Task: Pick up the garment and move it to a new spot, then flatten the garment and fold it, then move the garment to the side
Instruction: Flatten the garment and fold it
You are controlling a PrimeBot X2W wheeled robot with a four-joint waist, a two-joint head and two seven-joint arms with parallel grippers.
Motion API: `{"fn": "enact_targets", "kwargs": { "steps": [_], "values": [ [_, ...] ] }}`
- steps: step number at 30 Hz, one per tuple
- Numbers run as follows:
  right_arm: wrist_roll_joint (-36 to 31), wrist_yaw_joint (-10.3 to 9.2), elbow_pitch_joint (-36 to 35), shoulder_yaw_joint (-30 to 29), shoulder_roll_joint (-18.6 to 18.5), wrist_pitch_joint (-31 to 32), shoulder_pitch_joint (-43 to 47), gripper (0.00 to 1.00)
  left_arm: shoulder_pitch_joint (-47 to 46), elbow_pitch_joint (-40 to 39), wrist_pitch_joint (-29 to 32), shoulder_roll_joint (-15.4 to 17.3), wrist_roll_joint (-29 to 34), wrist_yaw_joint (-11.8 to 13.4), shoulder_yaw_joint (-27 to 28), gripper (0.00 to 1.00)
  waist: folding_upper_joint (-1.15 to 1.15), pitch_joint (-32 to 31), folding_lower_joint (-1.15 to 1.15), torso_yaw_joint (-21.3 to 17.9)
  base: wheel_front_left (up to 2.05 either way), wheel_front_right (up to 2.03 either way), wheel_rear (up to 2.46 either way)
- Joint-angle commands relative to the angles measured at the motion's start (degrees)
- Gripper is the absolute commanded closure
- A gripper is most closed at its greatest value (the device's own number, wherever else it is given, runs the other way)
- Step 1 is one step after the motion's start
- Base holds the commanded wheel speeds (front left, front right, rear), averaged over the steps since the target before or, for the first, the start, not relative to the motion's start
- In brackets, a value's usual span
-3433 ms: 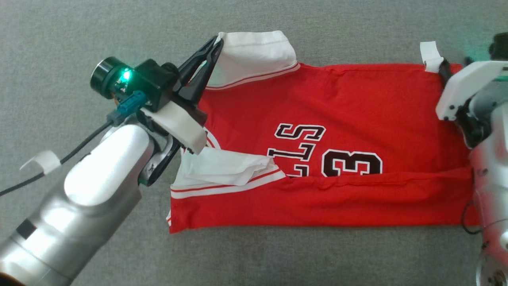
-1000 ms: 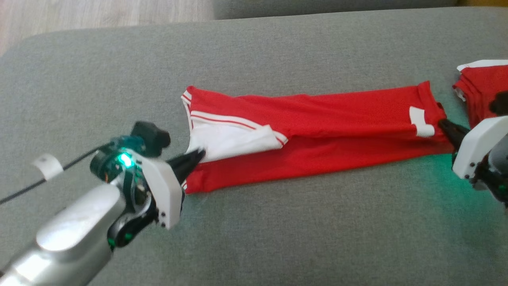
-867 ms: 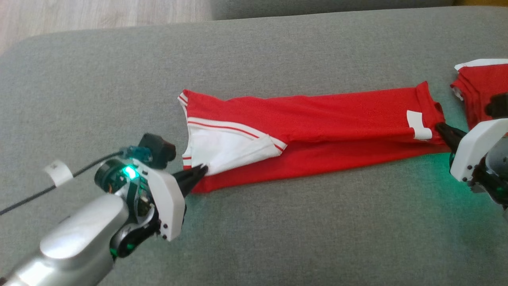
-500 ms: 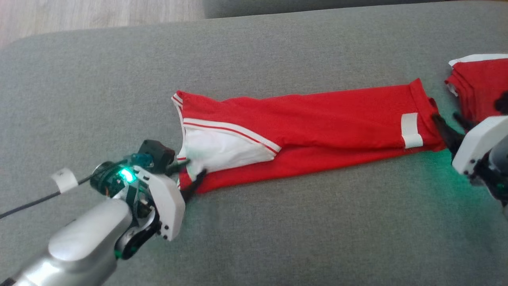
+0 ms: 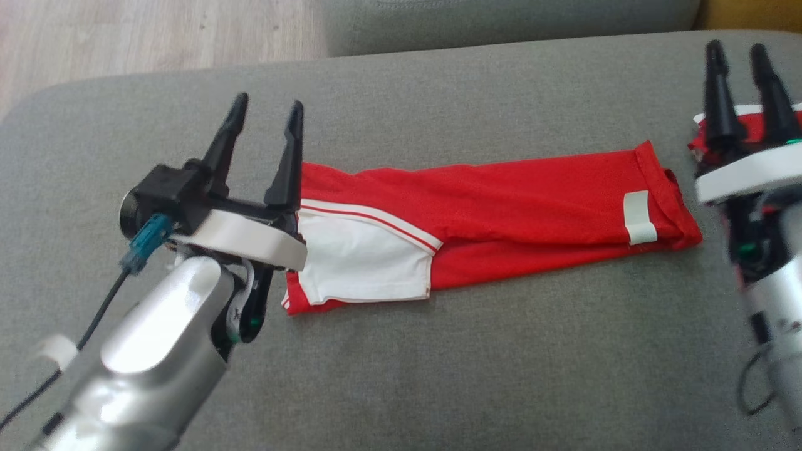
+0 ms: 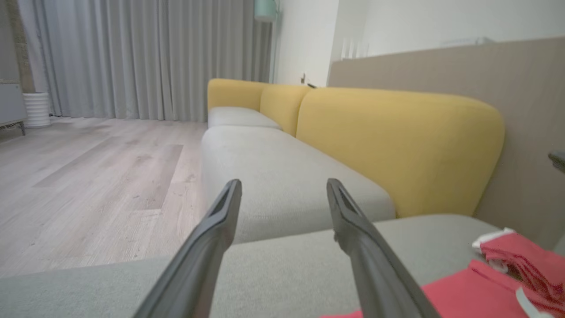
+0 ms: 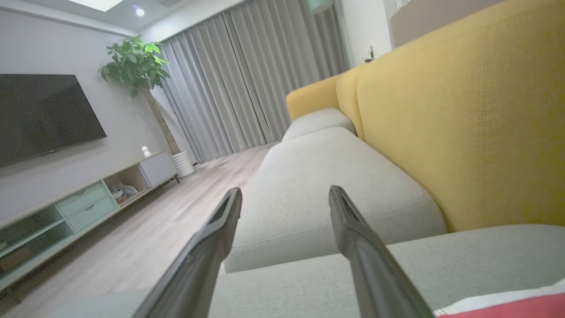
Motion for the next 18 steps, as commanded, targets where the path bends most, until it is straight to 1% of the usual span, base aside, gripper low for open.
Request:
{"fn": "enact_targets", "kwargs": {
  "steps": [1,3,5,8,10,12,15,17,18],
  "values": [
    [-3.2,-0.04,-3.5,-1.4,1.9,-2.3,1.7,0.00,-0.4,-2.7,-1.6,0.2,0.7,1.2,4.9,0.00,0.00,-0.6,0.00,0.0,0.00,0.00,0.00],
    [-6.3,-0.04,-5.7,-4.2,5.2,-3.5,3.9,0.00,2.0,-4.0,-2.0,-1.2,1.9,2.6,8.1,0.00,0.00,-0.7,0.00,0.0,0.00,0.00,0.00],
    [-10.4,-0.04,-8.1,-6.5,8.7,-4.0,6.8,0.00,5.1,-6.2,-2.1,-2.8,4.9,3.5,12.0,0.00,0.00,-0.9,0.00,0.0,0.00,0.00,0.00],
    [-16.9,-0.04,-12.0,-10.0,14.0,-4.2,12.1,0.00,11.3,-7.9,-2.1,-6.1,9.8,3.2,16.6,0.00,0.00,-1.3,0.00,0.1,0.00,0.00,0.00],
    [-20.5,-0.04,-14.6,-12.5,16.7,-4.2,16.0,0.00,15.2,-7.8,-2.1,-8.3,12.7,2.6,19.1,0.00,0.00,-1.6,0.00,0.2,0.00,0.00,0.00],
    [-22.6,-0.04,-16.4,-14.2,18.5,-4.2,19.5,0.00,18.5,-7.4,-2.1,-10.5,15.3,1.5,21.6,0.00,0.00,-2.0,0.00,0.3,0.00,0.00,0.00],
    [-25.4,-0.04,-17.7,-14.5,19.6,-4.2,23.6,0.00,22.6,-6.1,-2.1,-13.2,19.0,-0.5,24.5,0.00,0.00,-2.5,0.00,0.3,0.00,0.00,0.00],
    [-27.5,-0.04,-18.0,-14.1,19.8,-4.2,25.1,0.00,24.3,-5.3,-2.1,-14.4,21.4,-2.1,26.0,0.00,0.00,-2.7,0.00,0.2,0.00,0.00,0.00],
    [-27.5,-0.04,-18.0,-14.1,19.8,-4.2,25.1,0.00,24.3,-5.3,-2.1,-14.4,21.4,-2.1,26.0,0.00,0.00,-2.7,0.00,0.2,0.00,0.00,0.00]
  ]
}}
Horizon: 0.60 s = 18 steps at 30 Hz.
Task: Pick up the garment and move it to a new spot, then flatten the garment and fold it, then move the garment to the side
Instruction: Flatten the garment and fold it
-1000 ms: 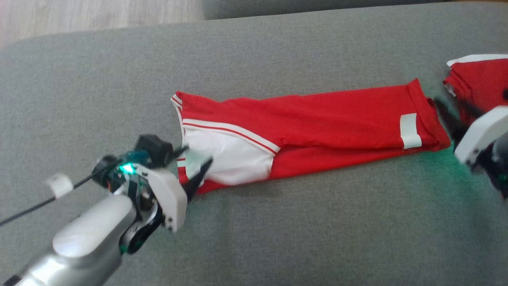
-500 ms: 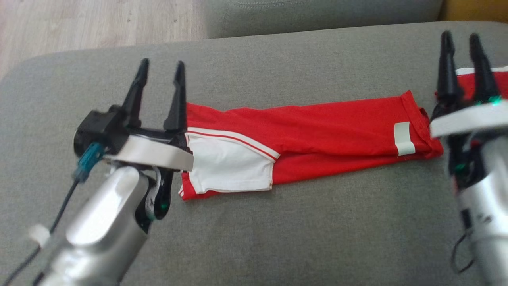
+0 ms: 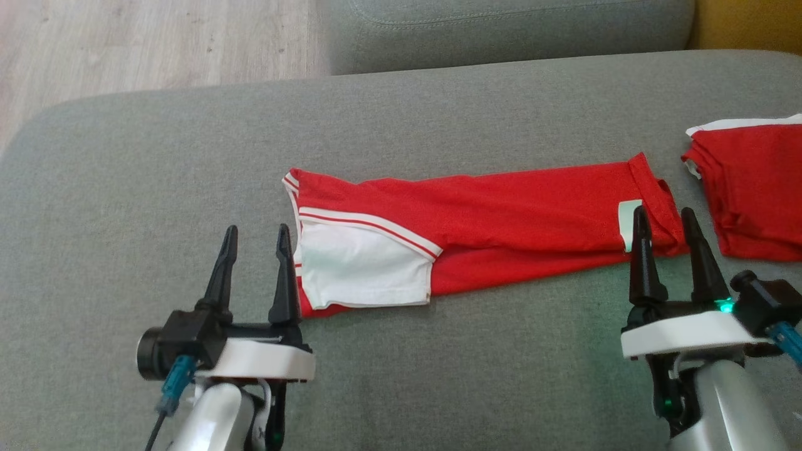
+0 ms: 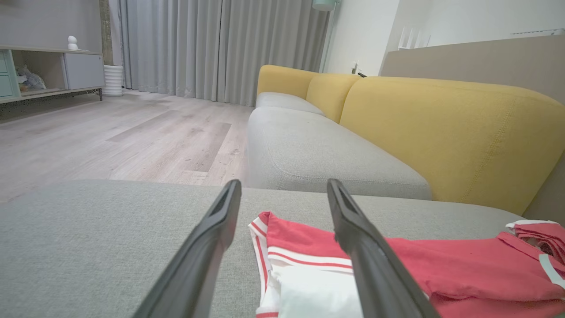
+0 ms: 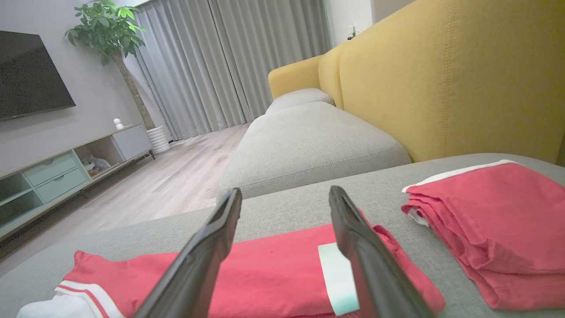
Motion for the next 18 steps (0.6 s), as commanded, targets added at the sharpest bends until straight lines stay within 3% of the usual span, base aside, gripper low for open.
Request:
{"fn": "enact_targets", "kwargs": {
  "steps": [1,7,18],
  "values": [
    [-0.6,-0.04,-2.4,1.5,0.2,-0.6,-1.7,0.00,-1.6,-1.4,-0.3,-0.3,1.0,-0.8,3.0,0.00,0.00,0.1,0.01,0.1,0.00,0.00,0.00],
    [-2.6,-0.04,0.9,-0.5,0.3,0.2,-3.7,0.00,-2.4,-0.2,-0.3,-2.5,5.1,-4.1,6.1,0.00,0.00,2.3,0.01,0.5,0.00,0.00,0.00],
    [-12.9,-0.04,20.7,-16.9,0.3,6.8,-15.9,0.00,-5.7,2.4,-0.3,-4.2,8.3,-7.7,8.1,0.00,0.00,8.5,0.01,2.2,0.00,0.00,0.00]
  ]
}}
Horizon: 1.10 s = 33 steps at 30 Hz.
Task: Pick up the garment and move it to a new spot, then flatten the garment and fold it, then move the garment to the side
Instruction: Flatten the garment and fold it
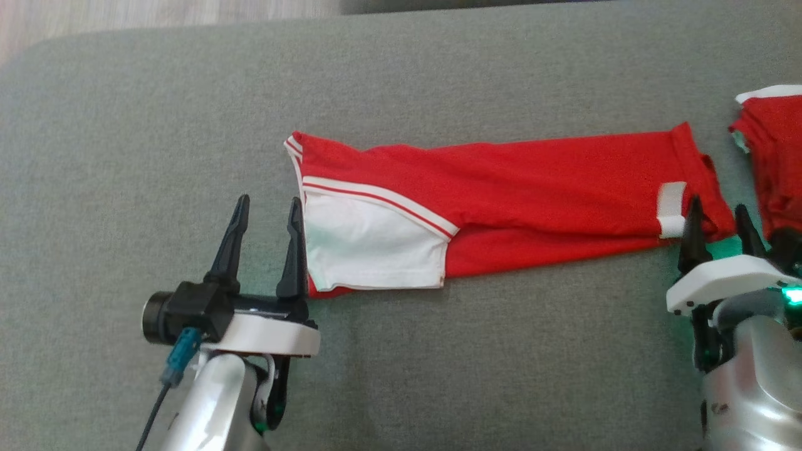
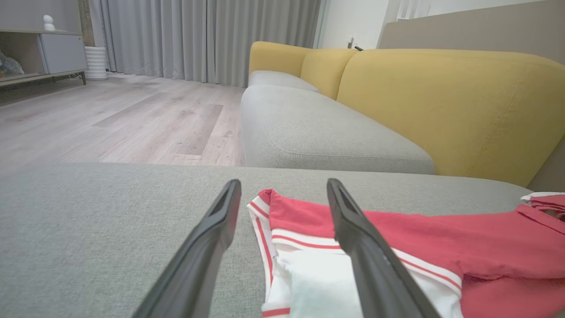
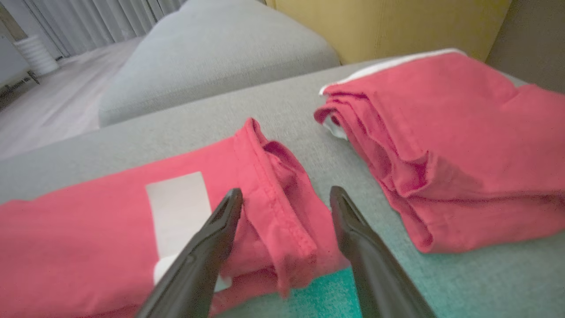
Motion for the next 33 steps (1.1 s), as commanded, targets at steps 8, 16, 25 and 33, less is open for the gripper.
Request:
{"fn": "enact_targets", "kwargs": {
  "steps": [8,16,25,33],
  "values": [
    [-4.5,-0.04,9.6,-4.3,-0.3,-1.8,-6.0,0.00,-2.7,-0.9,-0.3,0.0,1.4,-1.0,3.7,0.00,0.00,1.6,-0.01,0.6,0.00,0.00,0.00],
    [-4.7,-0.04,14.7,-3.3,-0.3,-4.8,-9.6,1.00,-3.3,-0.6,-0.3,-0.1,2.0,-0.9,4.6,0.00,0.00,1.4,-0.01,-0.8,0.00,0.00,0.00],
    [-7.7,-0.04,7.2,-11.2,-4.1,-4.8,-9.6,1.00,-2.4,-0.6,-0.3,-0.1,0.8,-0.7,4.2,0.00,0.00,-1.2,-0.01,-2.4,0.00,0.00,0.00],
    [-5.9,-0.04,1.0,-10.1,-4.3,-1.1,-9.1,1.00,-1.6,-0.5,-0.3,-0.1,-0.2,-0.2,3.4,0.00,0.00,-3.3,-0.01,-2.3,0.00,0.00,0.00]
  ]
}}
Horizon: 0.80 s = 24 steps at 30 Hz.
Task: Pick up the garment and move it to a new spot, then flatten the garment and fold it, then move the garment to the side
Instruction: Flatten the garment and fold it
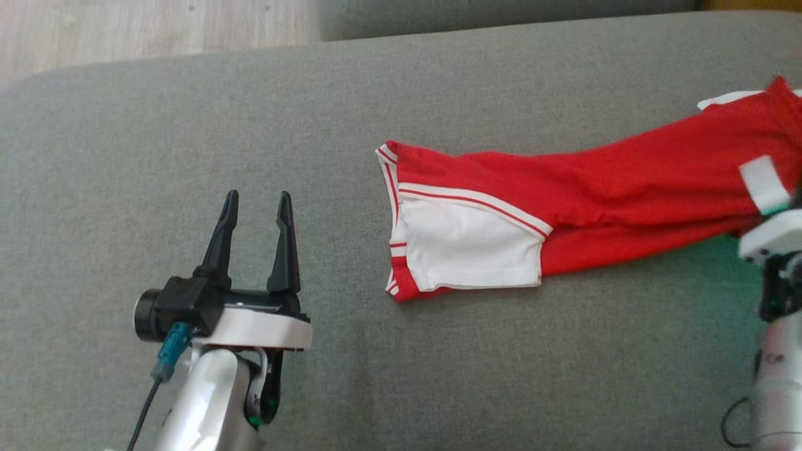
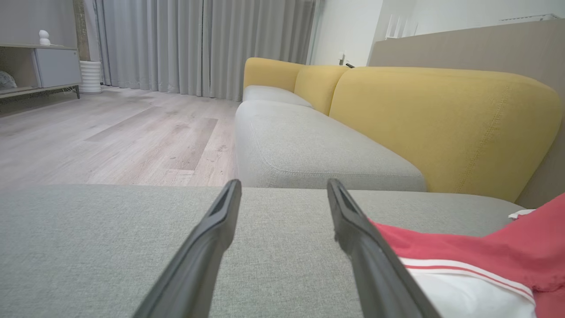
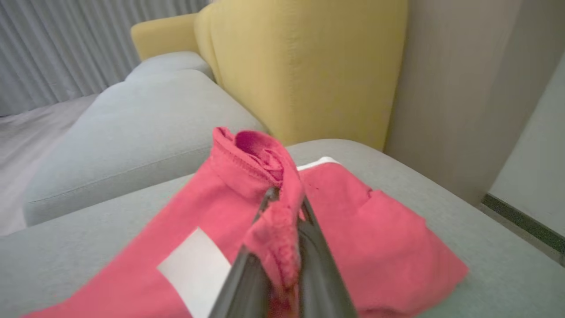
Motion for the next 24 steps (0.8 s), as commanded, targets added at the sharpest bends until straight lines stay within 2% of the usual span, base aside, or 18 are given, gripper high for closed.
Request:
{"fn": "enact_targets", "kwargs": {
  "steps": [1,8,14,19,24],
  "values": [
    [0.7,-0.04,-3.3,3.0,0.7,0.6,-0.1,1.00,-0.5,-1.5,-0.3,0.2,-0.3,0.5,1.4,0.00,0.00,-0.8,0.00,0.2,0.00,0.00,0.00],
    [7.2,-0.04,-10.5,17.3,4.0,3.9,2.8,1.00,0.4,-1.1,-0.3,0.2,-0.6,0.6,1.0,0.00,0.00,-3.7,0.00,1.4,0.00,0.00,0.00],
    [20.4,-0.04,-13.6,36.0,4.1,5.7,5.0,1.00,0.7,-0.8,-0.3,0.2,-0.5,0.5,0.5,0.00,0.00,-5.3,0.00,3.3,0.00,0.00,0.00],
    [25.6,-0.04,-12.6,46.0,4.1,4.6,4.6,1.00,0.7,-0.6,-0.3,0.2,-0.5,0.5,0.1,0.00,0.00,-5.3,0.00,4.9,0.00,0.00,0.00],
    [29.6,-0.04,-8.4,52.5,4.1,2.0,2.7,1.00,0.3,-0.5,-0.3,0.2,-0.8,0.4,-0.9,0.00,0.00,-4.5,0.00,6.9,0.00,0.00,0.00]
  ]
}}
